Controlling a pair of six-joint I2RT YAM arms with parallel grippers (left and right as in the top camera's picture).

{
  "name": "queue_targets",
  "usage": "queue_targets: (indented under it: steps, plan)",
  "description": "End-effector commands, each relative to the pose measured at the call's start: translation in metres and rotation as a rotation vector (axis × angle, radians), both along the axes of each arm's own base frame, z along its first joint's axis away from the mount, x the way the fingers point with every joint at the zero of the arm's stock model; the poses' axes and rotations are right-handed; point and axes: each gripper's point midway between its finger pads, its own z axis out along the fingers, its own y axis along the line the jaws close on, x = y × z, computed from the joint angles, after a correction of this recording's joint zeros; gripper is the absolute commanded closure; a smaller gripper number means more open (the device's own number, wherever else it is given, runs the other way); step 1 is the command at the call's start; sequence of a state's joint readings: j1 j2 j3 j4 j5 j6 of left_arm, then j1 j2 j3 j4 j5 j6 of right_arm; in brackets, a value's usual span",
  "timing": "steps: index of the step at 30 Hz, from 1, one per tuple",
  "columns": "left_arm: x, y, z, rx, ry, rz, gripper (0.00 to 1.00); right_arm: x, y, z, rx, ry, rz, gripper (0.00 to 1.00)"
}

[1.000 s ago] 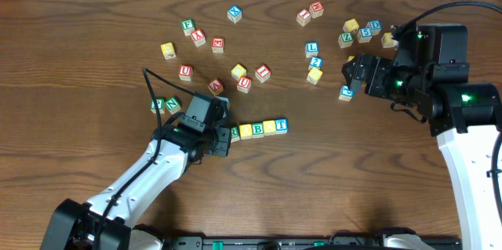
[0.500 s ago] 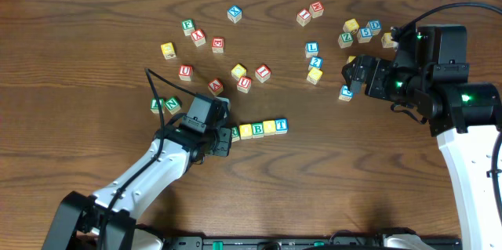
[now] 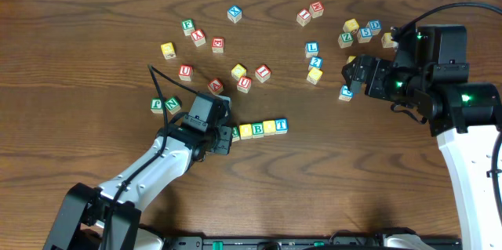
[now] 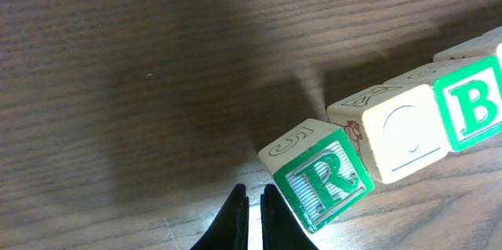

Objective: Spell out ROBOT

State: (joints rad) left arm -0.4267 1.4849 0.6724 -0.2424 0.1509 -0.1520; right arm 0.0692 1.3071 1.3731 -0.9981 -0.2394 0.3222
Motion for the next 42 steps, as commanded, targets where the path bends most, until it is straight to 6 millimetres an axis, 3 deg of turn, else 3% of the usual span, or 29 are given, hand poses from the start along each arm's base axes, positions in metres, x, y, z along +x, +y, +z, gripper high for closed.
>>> queue_targets:
  steps: [1,26,42]
  plan:
    - [-0.003,0.003,-0.006,0.021,0.007,-0.016,0.93,-0.001,0.0,0.001,0.006,-0.002,0.007,0.01]
    - [0.002,-0.006,-0.001,0.003,-0.038,-0.101,0.93,-0.001,0.002,0.001,0.009,-0.001,0.011,0.01]
    - [-0.013,0.004,-0.006,0.003,0.062,0.022,0.92,-0.004,0.001,-0.001,0.008,0.013,0.01,0.01]
